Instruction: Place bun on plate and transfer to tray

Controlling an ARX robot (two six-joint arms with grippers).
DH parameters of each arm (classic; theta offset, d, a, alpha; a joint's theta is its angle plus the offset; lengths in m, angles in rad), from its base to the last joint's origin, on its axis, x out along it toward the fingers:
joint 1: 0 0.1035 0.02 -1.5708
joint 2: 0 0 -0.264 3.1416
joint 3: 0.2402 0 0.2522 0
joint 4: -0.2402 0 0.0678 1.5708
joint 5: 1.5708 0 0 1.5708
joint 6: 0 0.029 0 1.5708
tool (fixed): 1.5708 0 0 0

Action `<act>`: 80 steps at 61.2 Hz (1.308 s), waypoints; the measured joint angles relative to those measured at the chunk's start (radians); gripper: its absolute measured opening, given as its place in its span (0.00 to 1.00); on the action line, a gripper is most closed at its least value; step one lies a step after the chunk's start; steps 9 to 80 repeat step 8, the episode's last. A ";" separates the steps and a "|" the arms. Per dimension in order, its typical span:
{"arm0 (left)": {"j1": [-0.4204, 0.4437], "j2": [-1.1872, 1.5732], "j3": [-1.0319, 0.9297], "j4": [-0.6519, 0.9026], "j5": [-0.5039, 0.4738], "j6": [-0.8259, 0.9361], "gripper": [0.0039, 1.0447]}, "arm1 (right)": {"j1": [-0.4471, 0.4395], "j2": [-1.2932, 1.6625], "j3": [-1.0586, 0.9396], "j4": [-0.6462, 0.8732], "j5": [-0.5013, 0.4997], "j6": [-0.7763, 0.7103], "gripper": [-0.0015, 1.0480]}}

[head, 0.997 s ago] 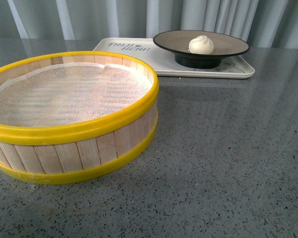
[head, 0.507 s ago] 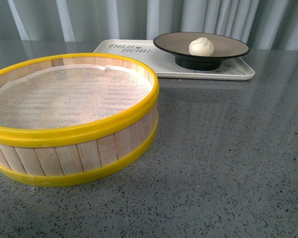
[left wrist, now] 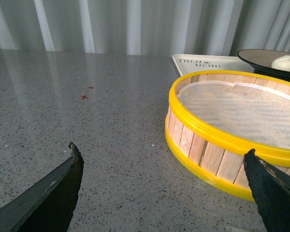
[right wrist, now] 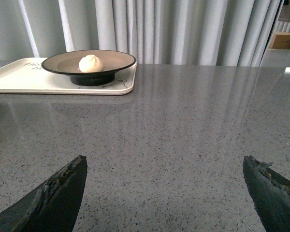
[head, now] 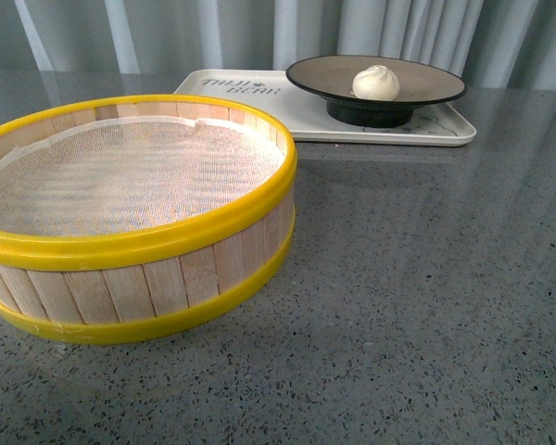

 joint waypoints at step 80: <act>0.000 0.000 0.000 0.000 0.000 0.000 0.94 | 0.000 0.000 0.000 0.000 0.000 0.000 0.92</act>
